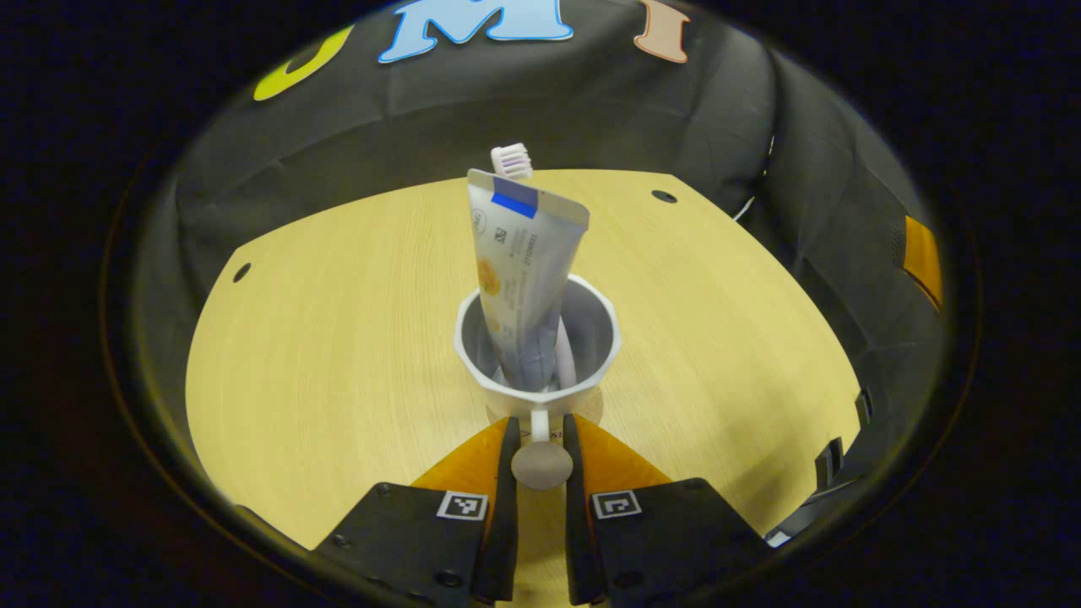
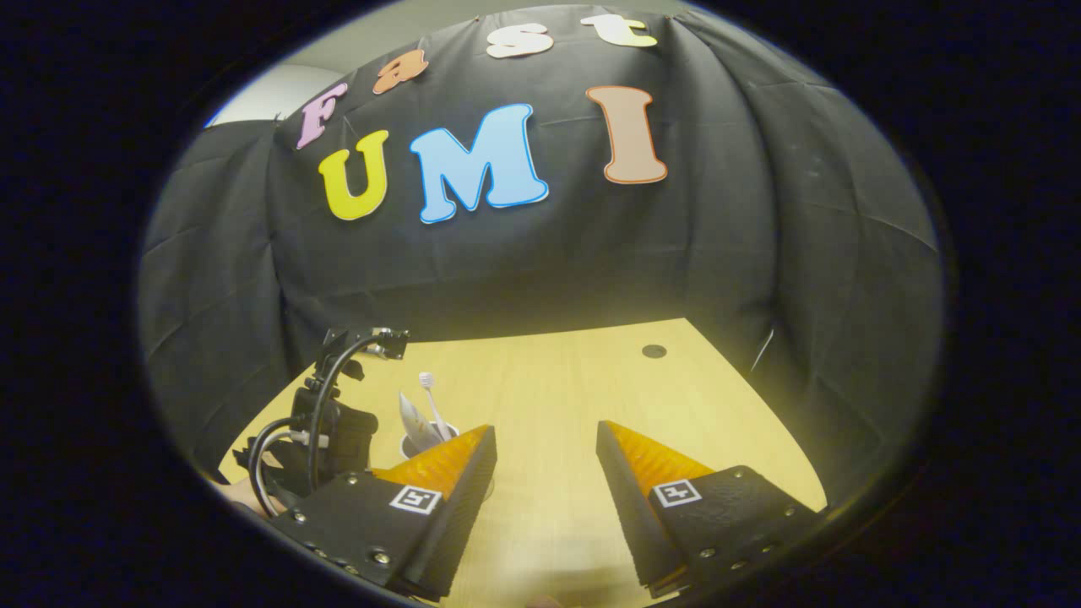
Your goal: Put the toothbrush and toothpaste on the desktop into the cup, then pick up the cup and place it on the coaster on the desktop.
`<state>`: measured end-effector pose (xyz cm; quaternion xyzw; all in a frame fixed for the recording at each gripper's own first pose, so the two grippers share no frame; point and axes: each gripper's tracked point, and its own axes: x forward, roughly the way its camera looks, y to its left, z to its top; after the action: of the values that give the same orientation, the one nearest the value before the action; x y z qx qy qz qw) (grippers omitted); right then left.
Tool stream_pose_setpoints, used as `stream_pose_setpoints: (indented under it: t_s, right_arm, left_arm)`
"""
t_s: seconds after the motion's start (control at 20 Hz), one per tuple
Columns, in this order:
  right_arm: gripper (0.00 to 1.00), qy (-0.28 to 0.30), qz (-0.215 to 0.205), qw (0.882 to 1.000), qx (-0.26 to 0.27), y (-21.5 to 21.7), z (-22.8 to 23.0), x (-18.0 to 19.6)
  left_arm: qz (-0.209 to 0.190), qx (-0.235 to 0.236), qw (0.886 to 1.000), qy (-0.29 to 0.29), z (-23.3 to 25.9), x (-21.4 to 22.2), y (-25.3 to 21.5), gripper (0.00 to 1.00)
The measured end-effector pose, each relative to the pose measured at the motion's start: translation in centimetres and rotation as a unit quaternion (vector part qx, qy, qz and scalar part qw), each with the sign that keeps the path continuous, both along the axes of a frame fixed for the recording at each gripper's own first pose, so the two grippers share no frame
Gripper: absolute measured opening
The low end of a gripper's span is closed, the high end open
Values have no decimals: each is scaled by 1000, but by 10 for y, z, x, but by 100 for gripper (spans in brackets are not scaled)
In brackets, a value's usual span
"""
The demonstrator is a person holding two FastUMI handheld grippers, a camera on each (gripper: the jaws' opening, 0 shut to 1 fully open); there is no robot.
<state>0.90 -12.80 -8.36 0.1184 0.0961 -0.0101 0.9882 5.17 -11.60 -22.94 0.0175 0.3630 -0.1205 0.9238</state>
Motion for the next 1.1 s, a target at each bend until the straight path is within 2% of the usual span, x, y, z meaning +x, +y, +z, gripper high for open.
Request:
stream_pose_setpoints:
  t_s: [0.1,0.15,0.2,0.25,0.3,0.35,0.4,0.45,0.5,0.55,0.6,0.65,0.7,0.8,0.85,0.9,1.1]
  right_arm:
    - [71,-4,9,1000,-2,-1,2,-1]
    - [71,-6,13,1000,-3,0,4,-1]
    - [76,-7,17,1000,-4,0,4,-1]
    - [76,-8,21,1000,-5,1,6,0]
    - [71,-10,24,1000,-6,2,7,-1]
    - [76,-12,25,1000,-8,3,10,0]
    - [76,-14,26,1000,-10,4,11,0]
    - [71,-17,27,999,-12,6,14,1]
    - [71,-19,28,999,-15,9,15,1]
    - [71,-20,26,999,-20,11,17,1]
    - [76,-21,24,999,-24,13,19,2]
    - [71,-25,24,999,-27,16,22,2]
    - [76,-30,22,999,-31,18,25,3]
    - [76,-35,10,998,-42,18,29,4]
    - [72,-40,6,998,-44,20,32,4]
    - [78,-43,1,998,-47,22,35,3]
    - [80,-57,-21,996,-59,28,46,-2]
  left_arm:
    - [6,-2,1000,-8,2,-1,2,39]
    - [8,-3,1000,-13,6,-5,1,36]
    - [8,-7,1000,-16,10,-8,1,34]
    - [10,-12,1000,-20,12,-11,-1,43]
    - [10,-17,1000,-25,16,-13,-1,48]
    - [9,-23,999,-31,18,-14,-4,56]
    - [10,-29,999,-38,23,-17,-4,63]
    - [8,-37,998,-47,29,-20,-5,70]
    - [8,-45,997,-57,37,-23,-6,70]
    - [8,-49,996,-71,45,-26,-3,79]
    - [8,-48,995,-85,54,-29,0,82]
    - [11,-47,994,-103,65,-32,4,80]
    - [13,-47,991,-123,77,-34,9,81]
    - [17,-48,986,-159,100,-38,18,83]
    - [20,-47,982,-180,111,-40,23,89]
    - [21,-45,978,-201,122,-41,28,96]
    - [34,-46,960,-274,170,-48,50,98]
